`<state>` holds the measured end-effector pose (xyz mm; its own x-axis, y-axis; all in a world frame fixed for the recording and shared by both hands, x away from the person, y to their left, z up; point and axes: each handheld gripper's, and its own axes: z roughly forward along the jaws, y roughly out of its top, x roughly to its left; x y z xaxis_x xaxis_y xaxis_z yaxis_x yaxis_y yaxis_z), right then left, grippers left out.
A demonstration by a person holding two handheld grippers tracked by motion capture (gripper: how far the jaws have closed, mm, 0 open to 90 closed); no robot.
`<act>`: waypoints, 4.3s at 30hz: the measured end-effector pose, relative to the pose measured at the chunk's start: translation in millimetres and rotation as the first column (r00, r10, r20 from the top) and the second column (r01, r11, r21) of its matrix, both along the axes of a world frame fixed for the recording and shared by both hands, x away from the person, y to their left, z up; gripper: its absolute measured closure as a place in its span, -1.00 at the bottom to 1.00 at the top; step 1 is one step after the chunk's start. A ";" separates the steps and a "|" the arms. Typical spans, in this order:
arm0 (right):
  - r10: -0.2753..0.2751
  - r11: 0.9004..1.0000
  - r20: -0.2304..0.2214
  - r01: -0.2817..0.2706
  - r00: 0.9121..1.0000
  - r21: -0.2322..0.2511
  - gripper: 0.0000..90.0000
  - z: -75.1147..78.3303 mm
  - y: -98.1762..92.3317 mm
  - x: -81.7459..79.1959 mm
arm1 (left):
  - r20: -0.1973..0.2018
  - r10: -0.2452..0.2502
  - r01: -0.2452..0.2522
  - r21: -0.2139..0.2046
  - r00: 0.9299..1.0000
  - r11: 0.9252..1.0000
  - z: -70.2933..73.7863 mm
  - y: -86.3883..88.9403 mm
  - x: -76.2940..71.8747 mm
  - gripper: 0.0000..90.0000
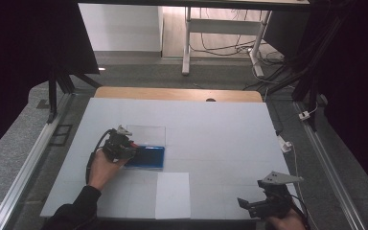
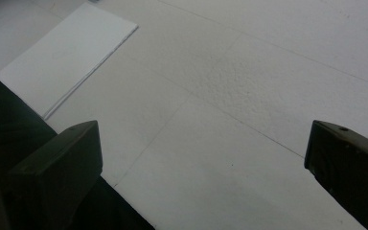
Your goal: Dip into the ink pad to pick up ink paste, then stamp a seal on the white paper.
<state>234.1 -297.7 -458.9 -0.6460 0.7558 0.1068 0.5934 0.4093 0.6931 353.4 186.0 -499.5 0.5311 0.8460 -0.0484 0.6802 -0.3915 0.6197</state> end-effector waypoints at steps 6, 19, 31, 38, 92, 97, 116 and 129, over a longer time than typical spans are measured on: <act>0.000 1.000 0.002 0.000 1.000 0.003 -1.00 0.1 -0.5 -0.1 | 0.005 -0.008 0.008 -0.016 1.000 1.000 3.9 -1.3 -1.6 0.28; 0.002 1.000 0.003 -0.002 1.000 0.005 -1.00 0.2 -0.6 -0.3 | 0.024 -0.029 0.031 -0.049 0.999 0.998 15.6 1.3 -8.8 0.28; 0.004 1.000 0.002 -0.004 1.000 0.007 -1.00 0.2 -0.7 -0.2 | 0.046 -0.063 0.067 -0.073 0.997 0.995 24.6 -1.1 -17.8 0.28; 0.004 1.000 0.003 -0.004 1.000 0.006 -1.00 0.2 -0.7 -0.3 | 0.059 -0.080 0.085 -0.091 0.995 0.992 29.9 -3.8 -23.2 0.28; 0.016 1.000 0.002 -0.016 1.000 0.000 -1.00 0.0 0.3 -0.4 | 0.073 -0.325 0.332 -0.141 0.943 0.933 27.5 -74.0 -83.2 0.28; 0.015 1.000 0.005 -0.015 1.000 -0.001 -0.99 0.1 0.4 -0.7 | 0.070 -0.348 0.354 -0.133 0.935 0.926 22.8 -85.1 -82.0 0.28; 0.017 1.000 0.001 -0.017 1.000 0.012 -1.00 0.1 -0.5 -0.2 | 0.056 -0.407 0.410 -0.112 0.912 0.905 8.5 -118.7 -78.4 0.28; 0.019 1.000 -0.004 -0.019 1.000 0.017 -1.00 0.3 -1.3 0.1 | 0.032 -0.426 0.427 -0.083 0.904 0.900 -3.9 -130.3 -76.4 0.28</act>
